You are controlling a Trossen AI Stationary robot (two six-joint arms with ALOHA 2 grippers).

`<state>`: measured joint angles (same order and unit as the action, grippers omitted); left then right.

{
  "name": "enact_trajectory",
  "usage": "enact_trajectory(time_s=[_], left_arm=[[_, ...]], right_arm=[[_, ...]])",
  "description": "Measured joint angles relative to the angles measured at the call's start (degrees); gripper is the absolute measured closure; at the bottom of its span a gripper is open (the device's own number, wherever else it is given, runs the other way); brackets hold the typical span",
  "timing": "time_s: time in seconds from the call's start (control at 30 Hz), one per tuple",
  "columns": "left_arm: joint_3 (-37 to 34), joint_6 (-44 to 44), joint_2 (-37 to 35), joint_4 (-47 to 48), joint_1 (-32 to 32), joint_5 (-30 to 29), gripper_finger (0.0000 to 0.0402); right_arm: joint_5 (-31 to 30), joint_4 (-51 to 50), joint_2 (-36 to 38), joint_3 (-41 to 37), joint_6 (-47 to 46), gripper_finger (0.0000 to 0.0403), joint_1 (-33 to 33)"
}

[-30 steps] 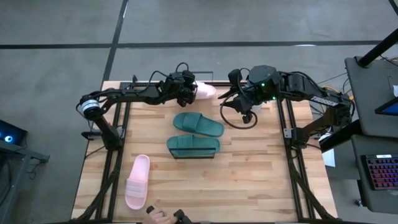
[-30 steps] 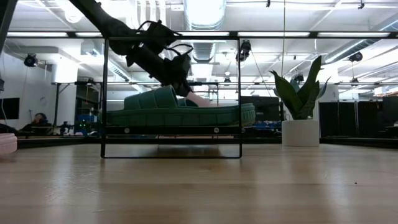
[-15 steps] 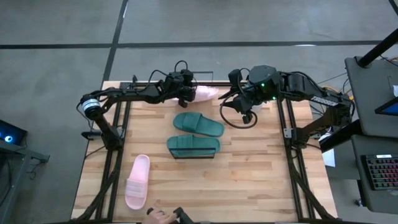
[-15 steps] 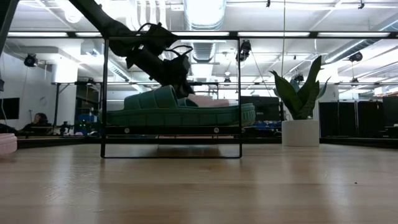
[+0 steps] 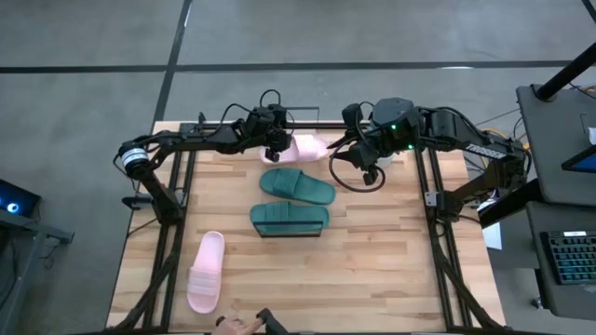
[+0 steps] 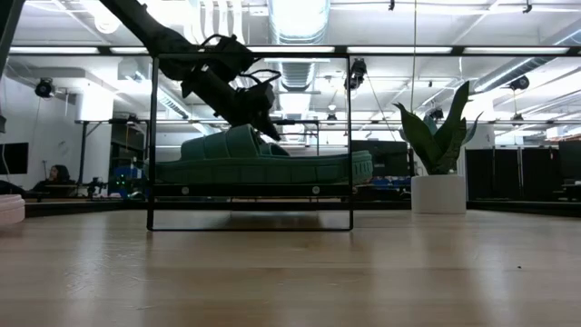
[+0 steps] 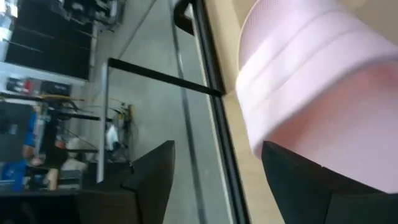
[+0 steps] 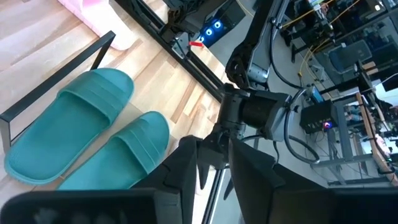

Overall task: Pick and place slides into the shelf
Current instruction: Put the top pink slipper on the shelf

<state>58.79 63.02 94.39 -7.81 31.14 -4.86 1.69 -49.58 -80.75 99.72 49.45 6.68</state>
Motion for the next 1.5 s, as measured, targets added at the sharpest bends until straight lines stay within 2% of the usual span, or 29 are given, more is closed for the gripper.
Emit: enact_trajectory(time_s=[0.17,0.37,0.6,0.73,1.1,1.4,1.5], left_arm=[[1.3,-4.2,-0.7,5.5,0.0,-1.1,0.0176],[2.2,-10.3,-4.3,16.5,-0.2,-1.6,0.0176],[2.2,-18.7,-8.7,30.2,-1.1,2.7,0.0176],[1.9,-20.8,-8.7,36.2,-1.5,2.7,0.0176],[1.2,-25.2,-8.3,38.7,-2.1,2.8,0.0175],[-0.1,-25.2,-7.1,38.7,-2.1,2.4,0.0175],[-0.2,-25.2,-7.1,38.2,-2.1,0.5,0.0176]], right_arm=[[0.0,0.0,0.0,0.0,0.0,0.0323,0.0],[0.0,0.0,0.0,0.0,0.0,0.0322,0.0],[0.2,-0.1,0.0,-0.4,0.0,0.0326,0.0],[0.2,-0.1,0.0,-1.3,0.0,0.0328,0.0],[-0.2,-0.1,0.0,-2.5,0.0,0.033,0.0],[-0.2,-0.4,0.0,-2.6,0.0,0.0323,0.0],[-0.2,-0.4,0.0,-2.6,0.0,0.0325,0.0]])
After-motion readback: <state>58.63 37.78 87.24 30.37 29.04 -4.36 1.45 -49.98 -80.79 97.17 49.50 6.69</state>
